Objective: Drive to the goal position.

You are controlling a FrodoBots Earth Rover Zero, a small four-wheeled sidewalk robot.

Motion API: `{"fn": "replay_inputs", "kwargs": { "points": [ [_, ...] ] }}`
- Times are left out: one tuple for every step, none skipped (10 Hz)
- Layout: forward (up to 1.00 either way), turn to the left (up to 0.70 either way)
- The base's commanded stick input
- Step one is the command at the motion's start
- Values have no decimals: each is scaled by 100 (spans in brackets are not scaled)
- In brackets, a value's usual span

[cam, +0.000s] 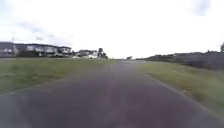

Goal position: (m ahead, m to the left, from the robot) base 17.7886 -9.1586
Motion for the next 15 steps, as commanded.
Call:
{"fn": "replay_inputs", "kwargs": {
  "points": [
    [70,2],
    [70,1],
    [70,1],
    [70,0],
    [70,0],
    [70,0],
    [70,0],
    [70,0],
    [70,0],
    [70,0],
    [70,0],
    [70,0],
    [70,0],
    [70,0],
    [70,0]
  ]
}}
